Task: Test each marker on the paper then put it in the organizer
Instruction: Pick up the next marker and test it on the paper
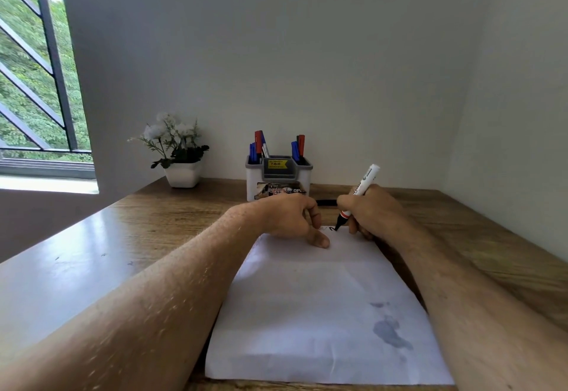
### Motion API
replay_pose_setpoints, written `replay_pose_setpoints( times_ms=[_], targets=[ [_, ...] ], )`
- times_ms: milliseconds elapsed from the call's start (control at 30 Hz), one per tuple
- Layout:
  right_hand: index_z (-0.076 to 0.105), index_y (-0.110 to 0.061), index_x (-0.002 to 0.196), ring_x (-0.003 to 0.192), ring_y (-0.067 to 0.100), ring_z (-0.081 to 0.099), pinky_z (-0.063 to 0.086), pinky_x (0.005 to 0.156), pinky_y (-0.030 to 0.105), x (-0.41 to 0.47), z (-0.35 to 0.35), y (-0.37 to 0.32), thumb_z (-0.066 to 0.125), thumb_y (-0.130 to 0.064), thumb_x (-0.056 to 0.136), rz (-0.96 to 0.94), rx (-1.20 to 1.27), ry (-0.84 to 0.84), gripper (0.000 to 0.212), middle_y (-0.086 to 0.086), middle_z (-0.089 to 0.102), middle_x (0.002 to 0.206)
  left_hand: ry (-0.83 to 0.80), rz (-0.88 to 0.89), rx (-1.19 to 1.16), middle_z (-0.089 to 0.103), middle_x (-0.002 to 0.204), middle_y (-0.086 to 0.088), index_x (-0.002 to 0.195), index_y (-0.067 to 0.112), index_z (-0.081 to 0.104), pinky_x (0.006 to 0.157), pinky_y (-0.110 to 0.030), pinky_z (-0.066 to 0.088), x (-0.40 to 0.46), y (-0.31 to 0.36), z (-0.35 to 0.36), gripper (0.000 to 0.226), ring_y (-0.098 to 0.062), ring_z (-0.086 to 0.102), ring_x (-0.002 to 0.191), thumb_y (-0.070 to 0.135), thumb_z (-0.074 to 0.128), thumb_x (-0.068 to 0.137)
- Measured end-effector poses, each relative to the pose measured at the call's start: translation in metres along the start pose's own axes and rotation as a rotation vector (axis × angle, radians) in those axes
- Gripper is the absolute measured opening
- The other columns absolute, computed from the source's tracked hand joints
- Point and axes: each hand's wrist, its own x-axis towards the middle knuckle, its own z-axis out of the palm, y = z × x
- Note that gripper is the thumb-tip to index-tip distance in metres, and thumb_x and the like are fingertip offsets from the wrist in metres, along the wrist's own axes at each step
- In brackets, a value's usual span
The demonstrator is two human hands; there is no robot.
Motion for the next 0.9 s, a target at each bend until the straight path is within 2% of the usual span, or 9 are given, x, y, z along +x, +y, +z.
replay_pose_setpoints(
  times_ms=[133, 233, 333, 400, 533, 667, 767, 833, 900],
  targets=[
    [0.064, -0.006, 0.083, 0.032, 0.009, 0.043, 0.035, 0.039, 0.019, -0.001, 0.001, -0.001, 0.063, -0.026, 0.086, -0.004, 0.002, -0.035, 0.02, 0.011, 0.073, 0.069, -0.001, 0.001, 0.007, 0.058, 0.091, 0.009, 0.102, 0.029, 0.059, 0.074, -0.025, 0.042, -0.001, 0.0, 0.0, 0.033, -0.008, 0.053, 0.083, 0.043, 0.078, 0.079],
    [0.063, -0.006, 0.075, 0.03, 0.009, 0.041, 0.033, 0.039, 0.019, -0.002, 0.001, -0.002, 0.061, -0.023, 0.084, -0.009, 0.012, -0.046, 0.019, 0.01, 0.07, 0.06, 0.005, -0.004, 0.016, 0.057, 0.09, 0.01, 0.105, 0.028, 0.06, 0.072, -0.025, 0.041, -0.003, 0.001, -0.001, 0.036, -0.01, 0.054, 0.085, 0.044, 0.078, 0.078],
    [0.064, -0.008, 0.077, 0.032, 0.007, 0.044, 0.036, 0.041, 0.02, -0.004, -0.001, -0.003, 0.061, -0.026, 0.085, -0.007, -0.031, 0.019, 0.02, 0.005, 0.066, 0.055, 0.003, -0.006, 0.008, 0.056, 0.09, 0.01, 0.106, 0.026, 0.06, 0.068, -0.022, 0.039, -0.005, 0.003, -0.001, 0.036, -0.008, 0.053, 0.082, 0.042, 0.078, 0.079],
    [0.065, -0.006, 0.083, 0.036, 0.008, 0.047, 0.037, 0.043, 0.021, -0.003, -0.001, -0.003, 0.061, -0.026, 0.085, -0.006, -0.033, 0.031, 0.021, 0.004, 0.065, 0.057, 0.003, -0.007, 0.003, 0.056, 0.089, 0.01, 0.106, 0.026, 0.06, 0.067, -0.022, 0.039, -0.006, 0.004, -0.001, 0.035, -0.007, 0.052, 0.081, 0.041, 0.078, 0.08],
    [0.064, -0.005, 0.101, 0.045, 0.005, 0.051, 0.034, 0.044, 0.018, -0.003, -0.001, -0.003, 0.062, -0.027, 0.09, 0.01, -0.051, 0.073, 0.025, 0.004, 0.065, 0.074, 0.007, -0.007, 0.015, 0.056, 0.089, 0.009, 0.107, 0.025, 0.061, 0.067, -0.022, 0.039, -0.006, 0.004, -0.001, 0.037, -0.01, 0.054, 0.083, 0.042, 0.078, 0.079],
    [0.061, -0.008, 0.087, 0.049, 0.01, 0.051, 0.034, 0.047, 0.022, -0.004, -0.003, -0.006, 0.061, -0.023, 0.086, -0.01, 0.039, 0.105, 0.016, 0.002, 0.061, 0.067, 0.06, 0.031, -0.008, 0.061, 0.091, 0.008, 0.106, 0.026, 0.064, 0.072, -0.024, 0.042, -0.007, 0.002, -0.003, 0.033, -0.009, 0.057, 0.084, 0.041, 0.078, 0.08],
    [0.058, -0.01, 0.073, 0.044, 0.014, 0.044, 0.034, 0.044, 0.023, -0.001, -0.003, -0.008, 0.062, -0.023, 0.078, 0.003, 0.181, 0.113, 0.015, 0.0, 0.052, 0.053, 0.182, 0.066, -0.154, 0.062, 0.099, 0.003, 0.1, 0.029, 0.063, 0.08, -0.029, 0.047, -0.008, -0.001, -0.01, 0.014, -0.015, 0.059, 0.092, 0.019, 0.061, 0.091],
    [0.059, -0.01, 0.074, 0.043, 0.014, 0.041, 0.033, 0.043, 0.023, 0.0, -0.002, -0.008, 0.065, -0.024, 0.074, 0.004, 0.27, 0.102, 0.015, -0.001, 0.049, 0.052, 0.285, 0.054, -0.353, 0.06, 0.101, -0.001, 0.095, 0.028, 0.061, 0.084, -0.033, 0.047, -0.005, -0.003, -0.014, 0.03, -0.018, 0.056, 0.095, 0.002, 0.048, 0.089],
    [0.064, -0.01, 0.084, 0.046, 0.011, 0.045, 0.033, 0.042, 0.022, 0.001, -0.002, -0.009, 0.069, -0.021, 0.078, -0.019, 0.374, 0.083, 0.014, 0.002, 0.054, 0.06, 0.39, 0.039, -0.594, 0.059, 0.096, -0.004, 0.094, 0.022, 0.06, 0.081, -0.032, 0.045, -0.002, -0.003, -0.018, 0.038, -0.018, 0.055, 0.092, -0.009, 0.04, 0.086]
  ],
)
